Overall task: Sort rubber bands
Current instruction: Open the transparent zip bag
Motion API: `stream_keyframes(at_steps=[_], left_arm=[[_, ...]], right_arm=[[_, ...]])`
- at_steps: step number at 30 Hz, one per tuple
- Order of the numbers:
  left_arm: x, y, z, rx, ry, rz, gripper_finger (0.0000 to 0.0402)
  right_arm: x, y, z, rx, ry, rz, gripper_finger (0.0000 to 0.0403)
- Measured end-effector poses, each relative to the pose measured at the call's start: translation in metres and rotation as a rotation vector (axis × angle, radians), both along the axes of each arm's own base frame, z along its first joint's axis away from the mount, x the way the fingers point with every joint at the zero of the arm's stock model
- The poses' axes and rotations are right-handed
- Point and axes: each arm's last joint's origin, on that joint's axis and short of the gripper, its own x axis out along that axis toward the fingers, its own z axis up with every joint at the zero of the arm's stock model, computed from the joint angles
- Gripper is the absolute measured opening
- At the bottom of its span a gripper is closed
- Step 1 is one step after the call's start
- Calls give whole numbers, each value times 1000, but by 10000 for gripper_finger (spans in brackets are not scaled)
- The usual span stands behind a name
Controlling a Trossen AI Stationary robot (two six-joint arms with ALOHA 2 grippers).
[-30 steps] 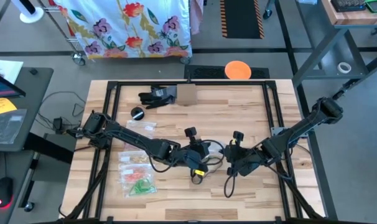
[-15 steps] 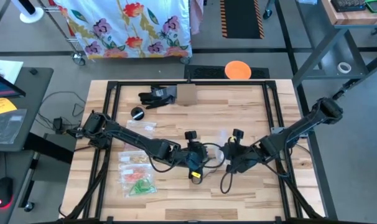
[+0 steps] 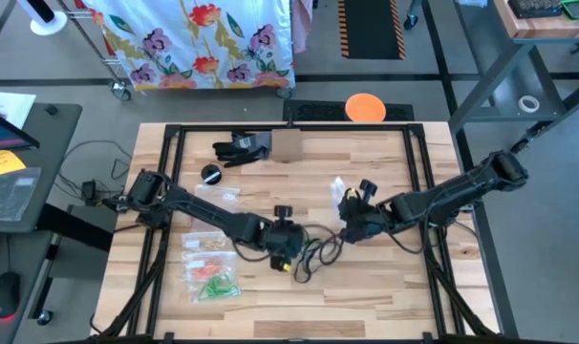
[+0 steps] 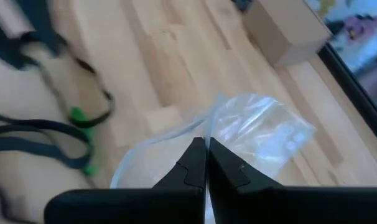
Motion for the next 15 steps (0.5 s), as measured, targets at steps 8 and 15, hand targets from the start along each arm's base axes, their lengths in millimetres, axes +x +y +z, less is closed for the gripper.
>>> stream_keyframes(at_steps=[8,15], left_arm=[[-10,41,-40,-213,89,71,123],[-12,61,-51,-299,74,126,123]], right_arm=[[1,-2,0,-5,4,-4,0],[0,-1,0,-7,7,6,0]])
